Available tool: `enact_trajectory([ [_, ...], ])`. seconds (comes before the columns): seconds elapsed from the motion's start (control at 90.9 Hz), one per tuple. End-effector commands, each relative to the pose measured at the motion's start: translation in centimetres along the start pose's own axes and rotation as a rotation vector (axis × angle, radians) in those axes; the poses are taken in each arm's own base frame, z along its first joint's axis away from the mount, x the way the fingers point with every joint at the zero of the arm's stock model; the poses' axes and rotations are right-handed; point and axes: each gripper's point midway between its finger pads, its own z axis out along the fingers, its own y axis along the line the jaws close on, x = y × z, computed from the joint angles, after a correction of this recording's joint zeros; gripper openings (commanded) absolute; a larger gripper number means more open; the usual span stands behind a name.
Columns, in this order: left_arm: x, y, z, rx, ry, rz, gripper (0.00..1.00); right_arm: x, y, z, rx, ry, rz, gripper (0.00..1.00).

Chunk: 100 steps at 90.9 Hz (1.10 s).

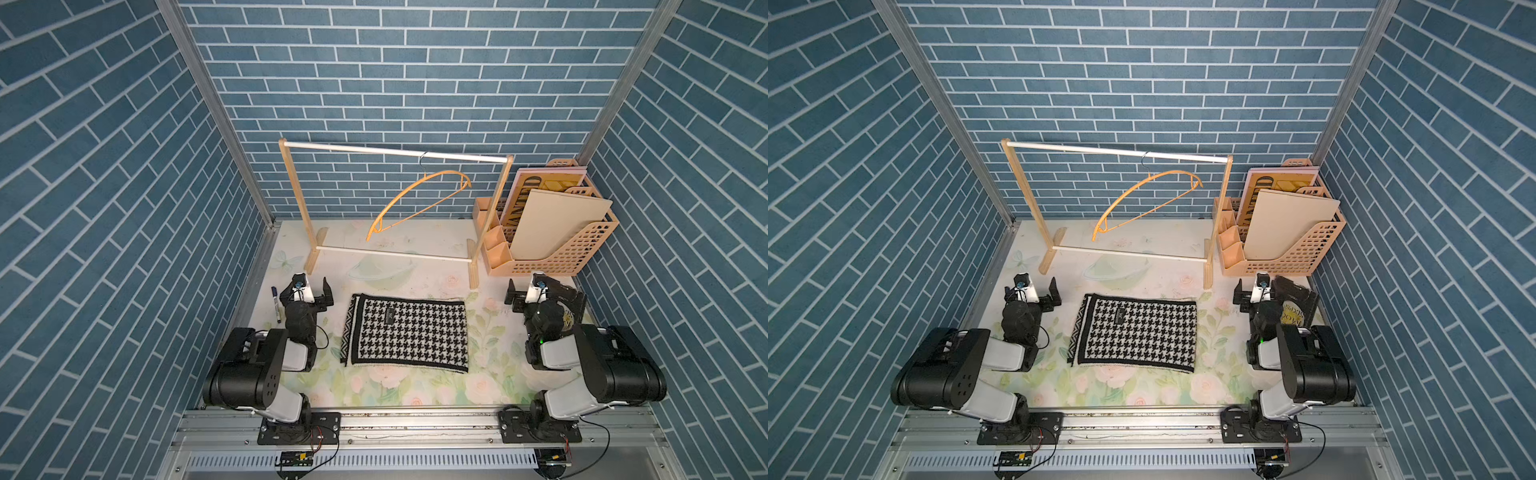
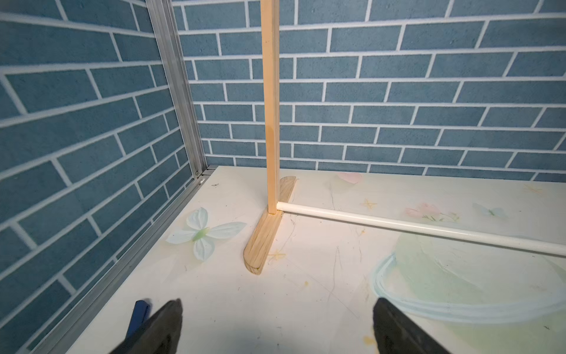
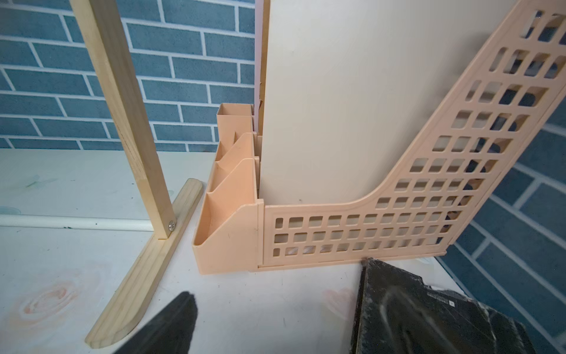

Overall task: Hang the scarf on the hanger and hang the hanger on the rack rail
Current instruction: Pick up the hanger from the clothesline.

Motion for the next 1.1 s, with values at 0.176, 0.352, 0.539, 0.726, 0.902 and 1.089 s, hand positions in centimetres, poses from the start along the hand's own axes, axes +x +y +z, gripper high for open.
enact_trajectory([
  [0.176,-0.4,0.1,0.3,-0.004,-0.012,0.005,1.00,-0.3,-0.1,-0.1,0.010,-0.018,0.031,1.00],
  [0.352,-0.5,0.2,0.3,-0.007,-0.014,0.005,1.00,-0.4,-0.1,-0.1,0.008,-0.018,0.031,1.00],
  [0.539,-0.8,1.3,0.3,-0.076,-0.013,-0.025,1.00,-0.3,-0.1,-0.1,0.009,-0.014,0.030,1.00],
  [0.726,-0.8,1.3,0.3,-0.077,-0.012,-0.025,1.00,-0.4,0.0,-0.1,0.006,-0.017,0.030,1.00],
  [0.902,-2.4,2.7,-0.4,-0.159,-0.023,-0.048,1.00,-1.0,-0.5,-0.1,0.034,-0.009,0.029,0.86],
  [1.089,-5.4,2.2,-1.7,-0.233,-0.007,-0.023,1.00,-4.2,1.1,-0.8,0.136,0.078,-0.091,0.84],
])
